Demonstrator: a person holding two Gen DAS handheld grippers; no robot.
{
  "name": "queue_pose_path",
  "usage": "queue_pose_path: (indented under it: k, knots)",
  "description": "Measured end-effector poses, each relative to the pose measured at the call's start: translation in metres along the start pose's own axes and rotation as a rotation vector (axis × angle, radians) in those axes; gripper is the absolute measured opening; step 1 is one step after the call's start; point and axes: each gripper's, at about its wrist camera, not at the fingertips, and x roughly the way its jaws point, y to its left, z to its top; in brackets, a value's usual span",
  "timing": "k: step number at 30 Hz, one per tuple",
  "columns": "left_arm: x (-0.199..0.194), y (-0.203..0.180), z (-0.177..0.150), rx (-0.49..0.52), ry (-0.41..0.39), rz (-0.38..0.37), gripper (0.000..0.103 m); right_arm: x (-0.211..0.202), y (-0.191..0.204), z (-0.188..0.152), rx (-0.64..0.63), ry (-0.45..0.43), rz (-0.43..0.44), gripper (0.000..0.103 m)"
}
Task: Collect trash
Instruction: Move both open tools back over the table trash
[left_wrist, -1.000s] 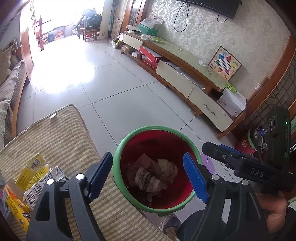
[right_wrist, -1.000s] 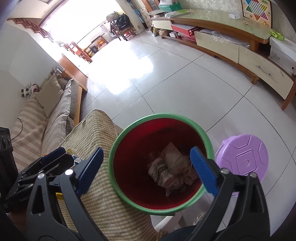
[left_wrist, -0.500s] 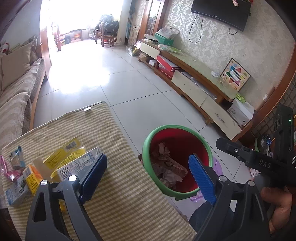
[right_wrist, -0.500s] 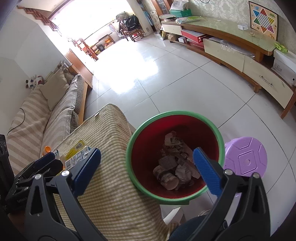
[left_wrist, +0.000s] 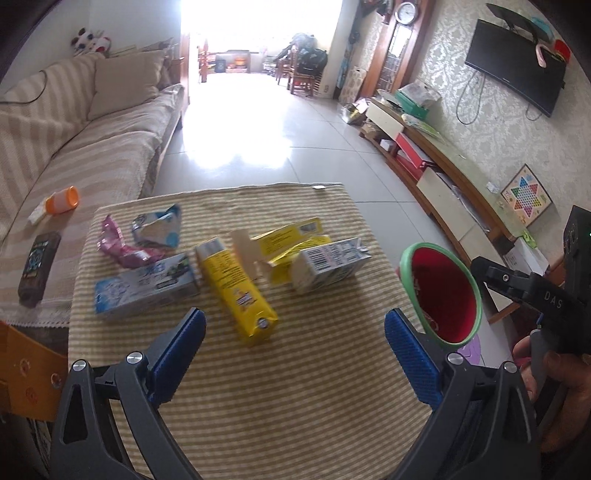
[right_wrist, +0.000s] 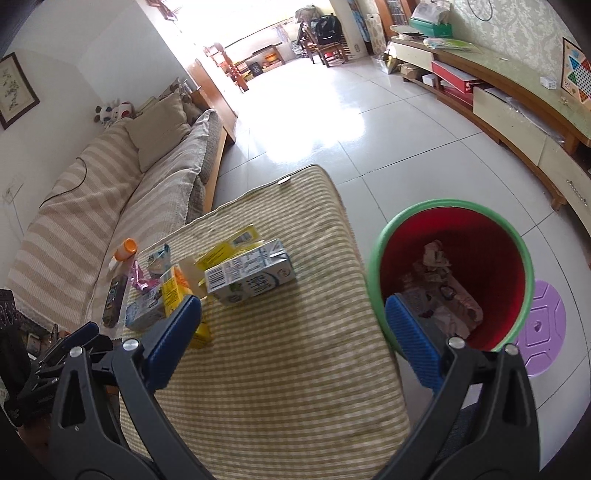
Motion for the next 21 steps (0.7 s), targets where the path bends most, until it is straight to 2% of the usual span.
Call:
queue_pose_path:
  k: [6,13,17,21]
  knots:
    - [-0.014,0.053,-0.02,-0.085,-0.007,0.039,0.093,0.019,0.045,-0.009,-0.064,0.035,0.029,0.098]
    - [-0.014,0.092,-0.028,-0.142,-0.006,0.069,0.093,0.037,0.081,-0.017,-0.128,0.067,0.035,0.098]
    - [-0.003,0.111,-0.023,-0.128,0.017,0.092,0.093,0.05,0.086,-0.016,-0.142,0.088,0.016,0.098]
    - [0.018,0.124,-0.013,-0.046,0.069,0.113,0.093,0.066,0.085,-0.015,-0.137,0.115,-0.005,0.098]
